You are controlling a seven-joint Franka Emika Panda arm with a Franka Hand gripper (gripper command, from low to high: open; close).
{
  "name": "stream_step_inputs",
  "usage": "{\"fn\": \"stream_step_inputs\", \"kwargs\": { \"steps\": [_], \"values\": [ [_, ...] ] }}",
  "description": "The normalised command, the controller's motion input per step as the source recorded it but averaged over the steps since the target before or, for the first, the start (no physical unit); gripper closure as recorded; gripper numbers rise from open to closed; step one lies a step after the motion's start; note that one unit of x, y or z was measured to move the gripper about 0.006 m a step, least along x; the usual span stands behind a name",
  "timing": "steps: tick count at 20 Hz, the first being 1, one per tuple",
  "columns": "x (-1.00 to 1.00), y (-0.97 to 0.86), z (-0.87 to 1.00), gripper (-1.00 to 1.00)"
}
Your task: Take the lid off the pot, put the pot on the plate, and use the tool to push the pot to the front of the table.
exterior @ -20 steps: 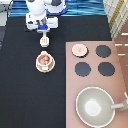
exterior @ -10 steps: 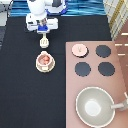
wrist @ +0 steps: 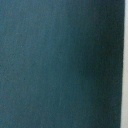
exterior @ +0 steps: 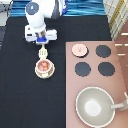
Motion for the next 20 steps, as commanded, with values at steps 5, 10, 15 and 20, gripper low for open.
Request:
{"fn": "stream_step_inputs", "kwargs": {
  "steps": [5, 10, 15, 20],
  "values": [
    [0.98, 0.11, 0.37, 1.0],
    [1.0, 0.14, 0.4, 1.0],
    [0.88, 0.13, 0.13, 1.0],
    [-0.48, 0.08, 0.71, 1.0]
  ]
}}
